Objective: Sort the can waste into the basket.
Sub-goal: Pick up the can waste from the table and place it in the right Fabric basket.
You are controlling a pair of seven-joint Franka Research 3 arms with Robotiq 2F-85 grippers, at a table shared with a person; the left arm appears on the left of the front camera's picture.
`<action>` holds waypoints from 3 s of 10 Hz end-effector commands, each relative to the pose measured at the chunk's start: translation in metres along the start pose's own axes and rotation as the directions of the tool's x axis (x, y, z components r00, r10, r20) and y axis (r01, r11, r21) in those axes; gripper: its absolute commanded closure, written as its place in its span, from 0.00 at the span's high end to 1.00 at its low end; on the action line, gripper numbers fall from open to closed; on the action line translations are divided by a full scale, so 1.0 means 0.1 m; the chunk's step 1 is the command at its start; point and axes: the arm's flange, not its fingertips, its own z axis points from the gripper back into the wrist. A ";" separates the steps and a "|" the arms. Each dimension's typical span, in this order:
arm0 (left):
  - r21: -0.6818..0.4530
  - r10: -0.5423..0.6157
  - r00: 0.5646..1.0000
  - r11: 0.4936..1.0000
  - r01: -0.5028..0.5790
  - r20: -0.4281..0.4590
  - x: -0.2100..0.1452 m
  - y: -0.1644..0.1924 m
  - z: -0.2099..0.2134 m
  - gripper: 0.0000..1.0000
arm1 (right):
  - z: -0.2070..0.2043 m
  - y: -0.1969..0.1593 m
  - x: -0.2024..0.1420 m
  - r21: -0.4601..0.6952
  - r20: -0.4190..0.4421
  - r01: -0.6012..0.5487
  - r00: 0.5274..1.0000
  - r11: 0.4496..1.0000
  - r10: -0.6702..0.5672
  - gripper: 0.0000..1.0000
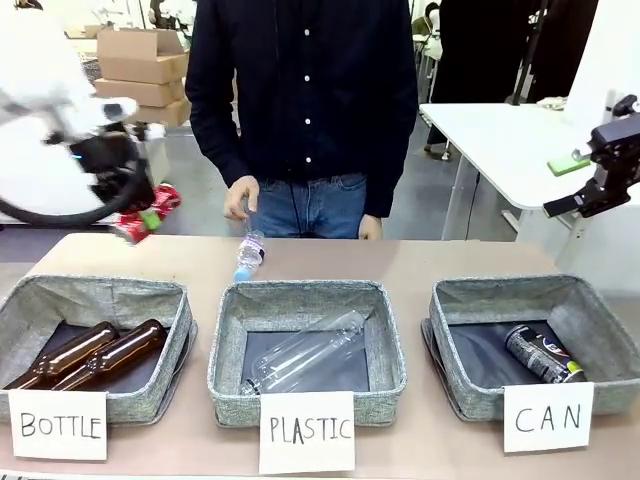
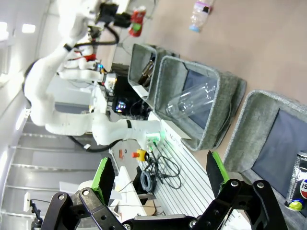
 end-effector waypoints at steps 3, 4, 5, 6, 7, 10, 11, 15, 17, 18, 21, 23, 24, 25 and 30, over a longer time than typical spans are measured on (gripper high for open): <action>-0.059 -0.183 0.968 0.979 0.196 0.172 -1.36 -0.25 0.30 0.15 | 0.00 -0.01 -0.01 -0.009 0.000 -0.027 1.000 1.000 0.027 1.00; -0.043 -0.167 0.986 0.985 0.167 0.014 -0.88 -0.20 0.27 0.15 | 0.00 -0.01 -0.01 -0.009 0.000 -0.027 1.000 1.000 0.027 1.00; -0.043 -0.167 0.986 0.985 0.167 0.014 -0.88 -0.20 0.27 0.15 | 0.00 -0.01 -0.01 -0.009 0.000 -0.027 1.000 1.000 0.027 1.00; -0.043 -0.167 0.986 0.985 0.167 0.014 -0.88 -0.20 0.27 0.15 | 0.00 -0.01 -0.01 -0.009 0.000 -0.027 1.000 1.000 0.027 1.00; -0.043 -0.167 0.986 0.985 0.167 0.014 -0.88 -0.20 0.27 0.15 | 0.00 -0.01 -0.01 -0.009 0.000 -0.027 1.000 1.000 0.027 1.00; -0.117 -0.539 0.839 0.830 0.545 0.081 -0.48 -0.98 0.08 0.47 | 0.25 0.26 0.07 -0.084 0.039 -0.020 0.999 0.996 0.023 1.00; -0.116 -0.667 0.745 0.740 0.662 -0.010 -0.16 -1.53 0.01 0.47 | 0.58 0.43 0.06 -0.178 0.100 -0.016 0.994 0.984 0.034 1.00; -0.057 -0.856 0.433 0.466 0.883 -0.283 0.77 -3.63 -0.77 0.47 | 1.96 0.20 -0.93 -0.470 0.264 0.109 0.964 0.876 0.022 1.00; -0.135 -0.921 0.347 0.372 0.918 -0.180 1.03 -4.43 -1.20 0.47 | 2.15 -0.02 -1.41 -0.495 0.180 0.092 0.984 0.864 -0.001 1.00; -0.129 -0.941 0.306 0.325 0.937 -0.143 0.98 -4.78 -1.42 0.47 | 2.12 -0.17 -1.47 -0.427 0.246 0.156 0.968 0.891 -0.052 1.00; -0.193 -0.933 0.350 0.360 0.913 -0.085 1.01 -5.34 -1.84 0.47 | 2.26 0.07 -1.37 -0.499 0.246 0.133 0.969 0.856 -0.007 1.00; -0.058 -0.909 0.412 0.409 0.911 0.058 1.09 -5.48 -1.91 0.47 | 2.26 0.07 -1.37 -0.499 0.246 0.133 0.969 0.856 -0.007 1.00; -0.016 -0.869 0.469 0.473 0.881 0.159 1.12 -5.43 -1.90 0.47 | 2.26 0.07 -1.37 -0.499 0.246 0.133 0.969 0.856 -0.007 1.00; -0.032 -0.837 0.507 0.512 0.858 0.209 1.12 -5.39 -1.90 0.47 | 2.26 0.07 -1.37 -0.499 0.246 0.133 0.969 0.856 -0.007 1.00; -0.051 -0.876 0.471 0.468 0.882 0.106 1.20 -5.51 -1.95 0.68 | 2.26 0.07 -1.37 -0.499 0.246 0.133 0.969 0.856 -0.007 1.00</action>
